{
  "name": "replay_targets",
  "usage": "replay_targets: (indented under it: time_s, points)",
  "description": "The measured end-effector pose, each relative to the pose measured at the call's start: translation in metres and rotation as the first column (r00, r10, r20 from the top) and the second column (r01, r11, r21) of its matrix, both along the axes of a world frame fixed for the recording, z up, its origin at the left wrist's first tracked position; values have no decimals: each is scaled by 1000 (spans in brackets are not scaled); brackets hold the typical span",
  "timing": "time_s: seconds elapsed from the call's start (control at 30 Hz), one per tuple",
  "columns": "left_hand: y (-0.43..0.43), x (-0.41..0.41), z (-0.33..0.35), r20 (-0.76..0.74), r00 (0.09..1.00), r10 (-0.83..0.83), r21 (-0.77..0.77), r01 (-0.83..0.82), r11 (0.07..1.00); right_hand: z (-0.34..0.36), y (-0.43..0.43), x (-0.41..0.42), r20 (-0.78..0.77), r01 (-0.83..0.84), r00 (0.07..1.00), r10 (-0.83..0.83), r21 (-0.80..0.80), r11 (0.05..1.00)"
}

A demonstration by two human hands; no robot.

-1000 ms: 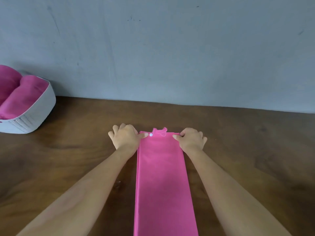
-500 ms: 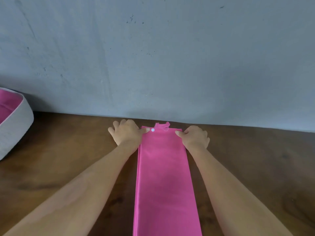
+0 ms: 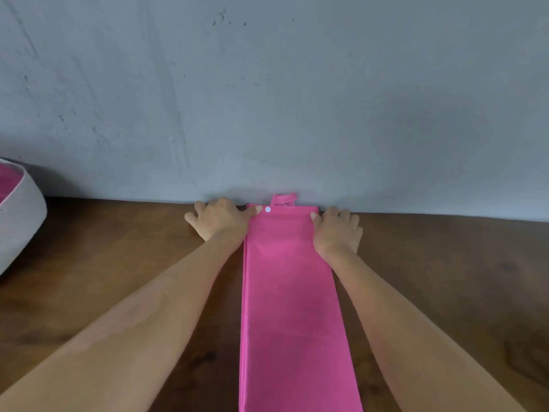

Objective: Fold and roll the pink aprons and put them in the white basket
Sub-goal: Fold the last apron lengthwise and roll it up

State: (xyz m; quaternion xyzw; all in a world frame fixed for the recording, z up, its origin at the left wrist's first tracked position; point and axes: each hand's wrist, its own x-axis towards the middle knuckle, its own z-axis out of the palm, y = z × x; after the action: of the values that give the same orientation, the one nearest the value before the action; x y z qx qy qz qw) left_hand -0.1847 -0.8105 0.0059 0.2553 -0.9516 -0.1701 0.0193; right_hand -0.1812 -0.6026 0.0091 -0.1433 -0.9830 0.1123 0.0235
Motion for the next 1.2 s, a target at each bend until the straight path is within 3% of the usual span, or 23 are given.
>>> replay_targets:
  time_s: [0.1,0.5,0.57,0.63,0.7,0.77,0.9,0.97,1.2]
  points:
    - [-1,-1,1,4,1000,3,14,-3,1000,-4,2,25,-52,-25,998,21,-76,997]
    - [5,18,19,128,980,-151,76,142,987,3,21,167,-1,-70,998,70,-149,986]
    - [20,35,30,81,985,-151,107,142,984,4,24,189,15,-64,998,67,-168,984]
    - [37,62,35,-60,964,-260,33,262,964,6,27,209,34,-48,998,55,-179,983]
    - [49,94,31,-190,849,-494,-52,494,868,8,30,229,61,-25,997,38,-202,979]
    - [58,124,24,-248,654,-715,-40,730,682,11,34,250,72,-6,997,23,-223,975]
    - [78,164,5,-52,312,-949,-82,945,316,12,38,298,72,-20,997,39,-249,968]
    - [81,172,-6,7,286,-958,-87,955,284,11,42,321,61,-31,997,48,-254,967]
    - [83,175,-11,50,322,-945,-137,940,313,6,54,390,36,-45,998,58,-292,955]
